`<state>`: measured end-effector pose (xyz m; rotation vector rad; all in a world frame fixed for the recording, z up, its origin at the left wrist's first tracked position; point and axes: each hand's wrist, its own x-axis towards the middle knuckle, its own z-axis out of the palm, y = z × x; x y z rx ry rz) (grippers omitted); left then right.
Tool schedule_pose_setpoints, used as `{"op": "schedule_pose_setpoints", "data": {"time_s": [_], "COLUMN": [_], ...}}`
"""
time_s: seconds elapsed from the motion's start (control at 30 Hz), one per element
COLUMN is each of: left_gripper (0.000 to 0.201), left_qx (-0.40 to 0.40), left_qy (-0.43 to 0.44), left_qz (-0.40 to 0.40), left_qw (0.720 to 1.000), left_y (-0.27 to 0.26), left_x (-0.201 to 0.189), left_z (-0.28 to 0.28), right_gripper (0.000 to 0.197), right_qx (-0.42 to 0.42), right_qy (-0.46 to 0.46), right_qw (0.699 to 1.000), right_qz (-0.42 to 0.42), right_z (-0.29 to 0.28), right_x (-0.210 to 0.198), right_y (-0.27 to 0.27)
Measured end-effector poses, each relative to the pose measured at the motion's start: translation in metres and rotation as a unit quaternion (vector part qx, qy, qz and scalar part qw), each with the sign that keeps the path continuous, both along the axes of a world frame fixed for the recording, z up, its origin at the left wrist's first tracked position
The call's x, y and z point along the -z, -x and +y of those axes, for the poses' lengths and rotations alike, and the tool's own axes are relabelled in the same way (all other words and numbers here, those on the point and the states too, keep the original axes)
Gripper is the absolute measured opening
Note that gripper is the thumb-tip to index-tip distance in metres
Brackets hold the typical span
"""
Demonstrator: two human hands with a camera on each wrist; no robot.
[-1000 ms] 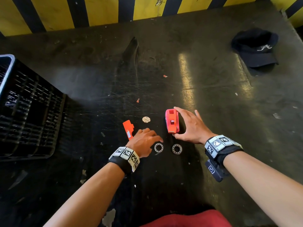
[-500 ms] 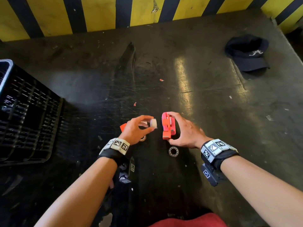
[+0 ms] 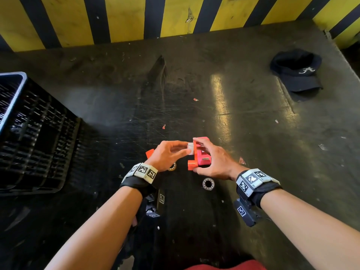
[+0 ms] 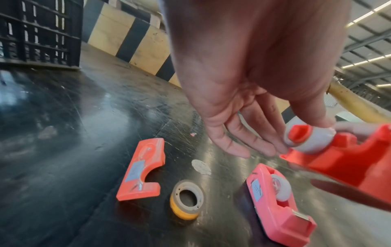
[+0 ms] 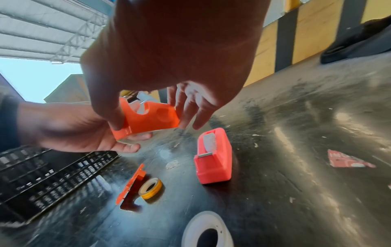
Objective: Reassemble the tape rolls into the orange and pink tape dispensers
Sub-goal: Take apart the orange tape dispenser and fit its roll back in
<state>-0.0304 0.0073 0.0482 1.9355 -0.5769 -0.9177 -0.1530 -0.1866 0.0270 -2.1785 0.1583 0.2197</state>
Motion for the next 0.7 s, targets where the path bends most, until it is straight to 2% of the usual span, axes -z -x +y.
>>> {"op": "schedule_pose_setpoints", "data": {"time_s": [0.17,0.3,0.37,0.43,0.53,0.6,0.7], "left_gripper": [0.039,0.053,0.055,0.065,0.11,0.129,0.129], "left_qx": [0.001,-0.004,-0.022,-0.004,0.07,0.095,0.09], "left_qy": [-0.008,-0.029,-0.077,-0.195,-0.369,-0.407,-0.405], "left_qz": [-0.014,-0.023,-0.062,-0.12,-0.14,-0.128,-0.151], "left_qw": [1.0,0.999,0.995,0.973,0.916,0.9,0.897], "left_y": [0.002,-0.012,-0.029,-0.046,-0.056,-0.051,-0.038], "left_x": [0.002,0.002,0.006,0.014,0.028,0.036,0.046], "left_z": [-0.003,0.002,0.013,0.03,0.053,0.062,0.069], "right_gripper": [0.094,0.081,0.081,0.081,0.081,0.081,0.082], "right_qx": [0.014,0.026,0.036,0.035,0.026,0.025,0.017], "right_qy": [-0.036,-0.021,-0.013,-0.002,0.013,0.02,0.024], "right_qw": [0.999,0.999,0.999,0.999,0.999,0.999,0.998], "right_qz": [-0.009,-0.004,0.01,0.025,0.037,0.044,0.053], "right_z": [0.003,0.001,-0.002,-0.006,-0.01,-0.01,-0.007], "right_x": [-0.006,-0.005,-0.004,-0.003,-0.002,0.0,0.004], "right_y": [-0.003,-0.01,-0.017,-0.025,-0.035,-0.04,-0.043]}}
